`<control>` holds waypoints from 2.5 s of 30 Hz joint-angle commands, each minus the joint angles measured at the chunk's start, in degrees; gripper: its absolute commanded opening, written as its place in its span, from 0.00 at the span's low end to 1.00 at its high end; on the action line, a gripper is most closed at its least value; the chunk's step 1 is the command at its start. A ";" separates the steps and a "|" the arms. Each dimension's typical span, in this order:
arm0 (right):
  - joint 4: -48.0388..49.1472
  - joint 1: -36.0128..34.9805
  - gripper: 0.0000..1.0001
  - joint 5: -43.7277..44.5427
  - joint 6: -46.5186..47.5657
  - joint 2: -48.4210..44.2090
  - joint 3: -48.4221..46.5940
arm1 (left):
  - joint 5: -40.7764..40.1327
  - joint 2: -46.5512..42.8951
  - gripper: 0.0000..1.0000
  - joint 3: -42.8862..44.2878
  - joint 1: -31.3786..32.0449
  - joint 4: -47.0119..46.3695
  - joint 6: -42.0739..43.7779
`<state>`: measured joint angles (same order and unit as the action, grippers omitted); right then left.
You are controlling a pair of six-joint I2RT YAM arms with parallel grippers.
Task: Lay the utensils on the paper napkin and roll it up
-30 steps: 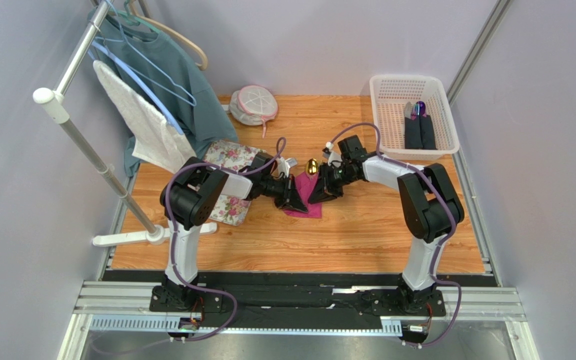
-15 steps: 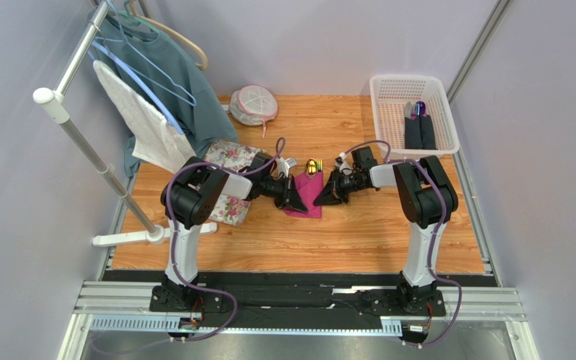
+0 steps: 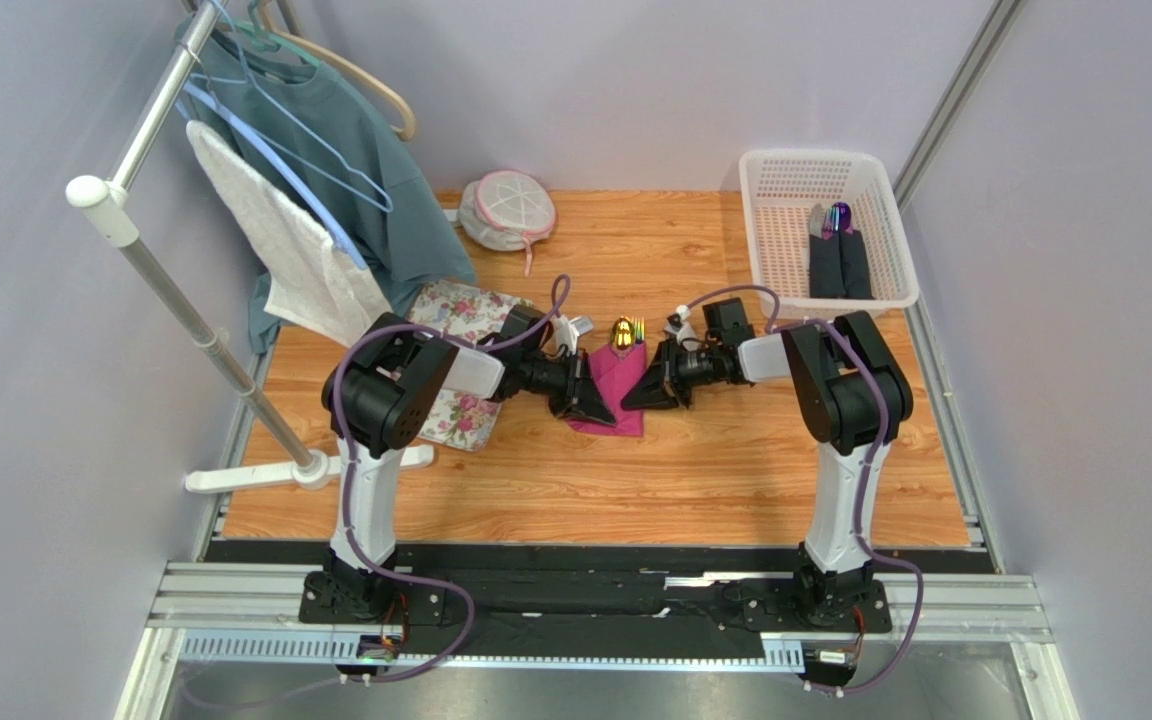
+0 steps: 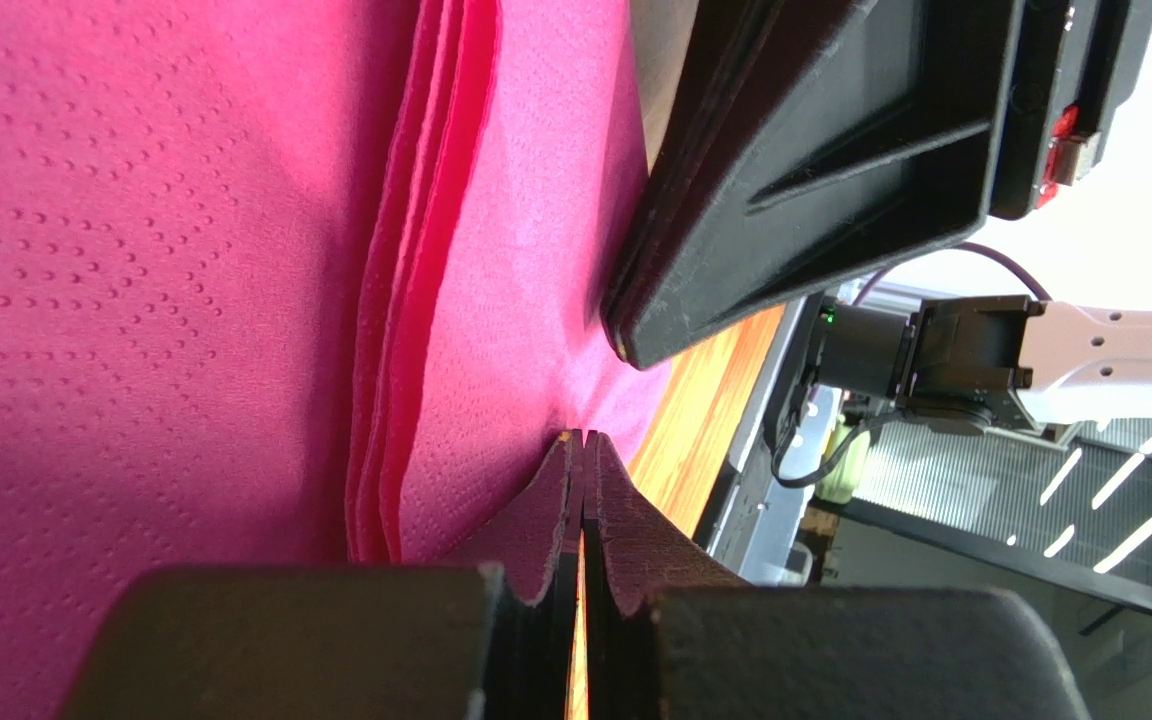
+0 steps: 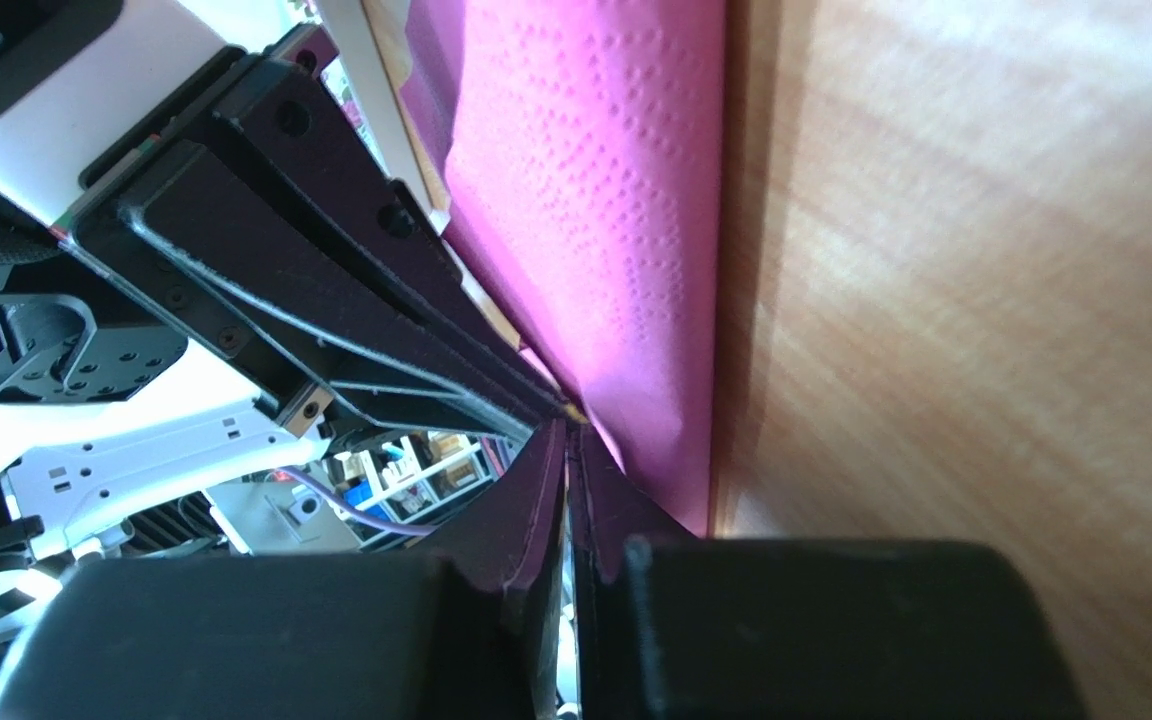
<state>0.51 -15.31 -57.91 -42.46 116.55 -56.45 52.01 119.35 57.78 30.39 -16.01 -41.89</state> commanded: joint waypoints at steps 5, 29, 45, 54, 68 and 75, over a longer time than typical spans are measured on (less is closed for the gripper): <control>-4.27 -0.25 0.05 3.94 5.61 3.33 -2.26 | -6.13 1.42 0.04 -2.14 -0.16 1.16 2.60; -10.80 -0.25 0.02 12.30 10.29 5.88 -2.88 | -18.69 -16.17 0.55 -5.14 -10.79 22.06 10.07; -11.94 -0.33 0.02 12.91 10.20 6.23 -4.37 | -24.86 -12.39 0.59 -1.79 -8.60 23.76 9.81; -12.82 -0.51 0.02 13.09 10.47 6.67 -5.34 | -18.88 -7.03 0.58 -2.41 -5.43 12.06 4.46; -13.26 -0.51 0.02 13.35 10.73 7.02 -5.60 | -13.25 -4.12 0.62 -3.20 -3.23 -4.90 -5.39; -13.34 -0.51 0.02 13.17 10.64 7.20 -5.78 | -10.89 -3.69 0.67 -2.59 -4.29 -6.84 -4.60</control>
<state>-10.70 -15.57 -56.12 -33.36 119.61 -62.70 41.25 114.02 54.68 26.61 -22.98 -47.88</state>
